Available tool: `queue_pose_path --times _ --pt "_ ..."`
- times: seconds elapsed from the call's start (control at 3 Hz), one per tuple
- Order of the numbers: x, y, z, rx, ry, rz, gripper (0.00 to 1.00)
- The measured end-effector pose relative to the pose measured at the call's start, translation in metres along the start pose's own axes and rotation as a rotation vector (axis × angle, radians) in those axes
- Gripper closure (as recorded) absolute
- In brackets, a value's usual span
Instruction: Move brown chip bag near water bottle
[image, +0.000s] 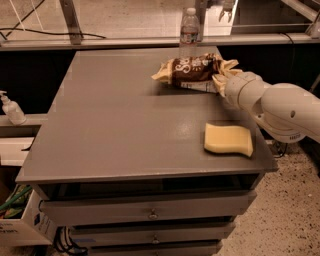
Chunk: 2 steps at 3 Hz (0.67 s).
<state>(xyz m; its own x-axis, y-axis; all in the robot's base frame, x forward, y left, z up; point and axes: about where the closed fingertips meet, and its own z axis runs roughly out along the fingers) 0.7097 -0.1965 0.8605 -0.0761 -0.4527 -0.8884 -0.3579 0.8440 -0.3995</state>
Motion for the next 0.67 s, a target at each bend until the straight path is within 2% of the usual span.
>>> queue_pose_path --times 0.33,0.67 --pt "0.0003 0.0011 -0.0001 -0.006 0.004 0.003 0.13" --pt "0.0006 0.0015 -0.0002 -0.008 0.008 0.003 0.0"
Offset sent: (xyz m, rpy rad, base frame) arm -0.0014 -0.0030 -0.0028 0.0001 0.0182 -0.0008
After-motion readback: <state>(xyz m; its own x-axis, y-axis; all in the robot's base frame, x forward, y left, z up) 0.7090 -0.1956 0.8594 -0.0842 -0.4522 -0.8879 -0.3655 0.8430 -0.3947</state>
